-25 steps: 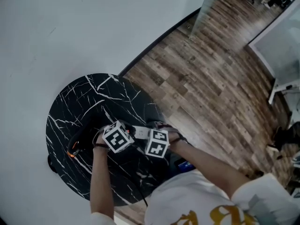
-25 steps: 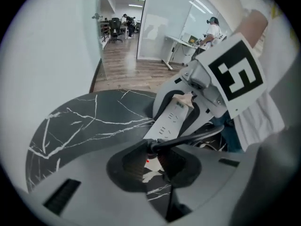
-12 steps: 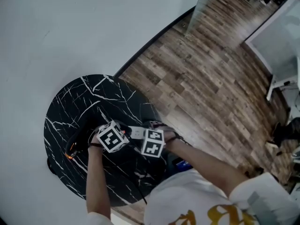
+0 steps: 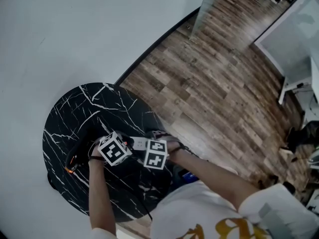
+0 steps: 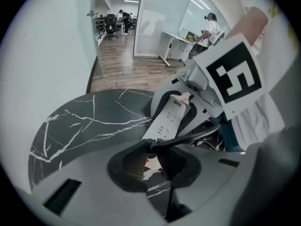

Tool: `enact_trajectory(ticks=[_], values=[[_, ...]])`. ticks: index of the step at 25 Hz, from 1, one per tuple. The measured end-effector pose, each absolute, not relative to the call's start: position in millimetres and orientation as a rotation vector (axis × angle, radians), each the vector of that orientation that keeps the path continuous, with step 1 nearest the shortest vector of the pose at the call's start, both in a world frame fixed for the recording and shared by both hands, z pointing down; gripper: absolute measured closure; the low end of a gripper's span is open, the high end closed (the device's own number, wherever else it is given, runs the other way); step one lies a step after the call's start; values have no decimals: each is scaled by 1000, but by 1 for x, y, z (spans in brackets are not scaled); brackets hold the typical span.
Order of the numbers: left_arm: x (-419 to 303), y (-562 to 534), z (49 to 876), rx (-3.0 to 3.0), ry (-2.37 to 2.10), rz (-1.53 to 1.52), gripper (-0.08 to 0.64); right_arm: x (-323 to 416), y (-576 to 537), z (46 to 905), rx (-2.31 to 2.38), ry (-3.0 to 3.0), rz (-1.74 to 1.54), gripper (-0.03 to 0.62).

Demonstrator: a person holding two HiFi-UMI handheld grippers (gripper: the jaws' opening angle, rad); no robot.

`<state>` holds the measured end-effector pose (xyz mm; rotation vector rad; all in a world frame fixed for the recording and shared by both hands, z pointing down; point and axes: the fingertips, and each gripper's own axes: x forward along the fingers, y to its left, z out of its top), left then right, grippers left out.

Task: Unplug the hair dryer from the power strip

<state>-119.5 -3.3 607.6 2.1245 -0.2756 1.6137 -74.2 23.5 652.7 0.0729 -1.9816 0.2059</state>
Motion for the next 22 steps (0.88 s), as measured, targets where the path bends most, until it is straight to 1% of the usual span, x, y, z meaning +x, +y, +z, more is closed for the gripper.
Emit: enact_trajectory(ticks=[4,10,17,22], values=[[-115,-10,607,2099,-222,1501,500,-71,21,655,89,-1985,208,324],[-116,0,605,2192,-344,1666,503,-73,23,654,85,-1972,210,324],[-117,-4,604,2125,-295,1616,503,-71,23,654,87,-1954,211,324],[-118,-1,603,2132,-316,1646,503,-73,24,653,82,-1942,209,324]])
